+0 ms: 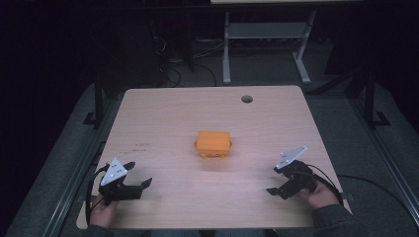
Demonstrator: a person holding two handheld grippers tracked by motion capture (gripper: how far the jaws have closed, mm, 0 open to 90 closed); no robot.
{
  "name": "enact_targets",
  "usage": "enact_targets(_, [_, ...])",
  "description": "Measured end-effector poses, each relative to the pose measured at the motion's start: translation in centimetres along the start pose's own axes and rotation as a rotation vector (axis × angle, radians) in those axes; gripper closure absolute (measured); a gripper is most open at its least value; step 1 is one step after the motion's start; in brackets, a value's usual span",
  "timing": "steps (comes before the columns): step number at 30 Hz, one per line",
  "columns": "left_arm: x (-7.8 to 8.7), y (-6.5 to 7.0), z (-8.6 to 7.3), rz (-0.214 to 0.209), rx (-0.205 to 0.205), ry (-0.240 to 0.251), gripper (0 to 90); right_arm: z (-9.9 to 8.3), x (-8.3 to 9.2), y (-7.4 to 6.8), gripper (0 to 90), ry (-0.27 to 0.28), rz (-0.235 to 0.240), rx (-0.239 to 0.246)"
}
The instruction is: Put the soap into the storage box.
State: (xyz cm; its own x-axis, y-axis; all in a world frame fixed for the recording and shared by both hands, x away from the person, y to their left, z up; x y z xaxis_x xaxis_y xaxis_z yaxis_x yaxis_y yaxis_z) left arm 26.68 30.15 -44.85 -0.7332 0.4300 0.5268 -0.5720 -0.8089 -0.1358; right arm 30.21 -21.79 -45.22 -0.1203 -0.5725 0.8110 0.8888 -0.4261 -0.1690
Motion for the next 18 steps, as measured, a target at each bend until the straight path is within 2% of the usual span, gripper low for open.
enact_targets(6, [0.0, 0.0, 0.0, 0.000, 0.003, 0.000, 14.3, -1.1, 0.2, -0.5, 15.8, 0.015, -0.019, -0.008])
enact_targets(12, [-0.1, 0.1, 0.0, -0.001, 0.012, 0.004, 14.3, -2.1, 0.3, -1.1, 15.8, 0.054, -0.038, -0.028])
enact_targets(15, [-0.1, 0.1, -0.1, -0.001, 0.012, 0.004, 14.3, -3.2, 0.3, -1.6, 14.5, 0.061, -0.054, -0.056])
enact_targets(18, [0.0, 0.0, -0.1, -0.003, 0.005, 0.000, 14.3, -4.1, 0.4, -1.9, 14.0, 0.109, -0.046, -0.091])
Point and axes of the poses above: each handheld gripper's, and its own axes: x roughly backward along the jaws, z roughly out of its top, y roughly to its right, the point moved 1 cm from there along -x, roughly forward along the jaws, and after that the axes turned 6 degrees about z, right-handed, at the moved point
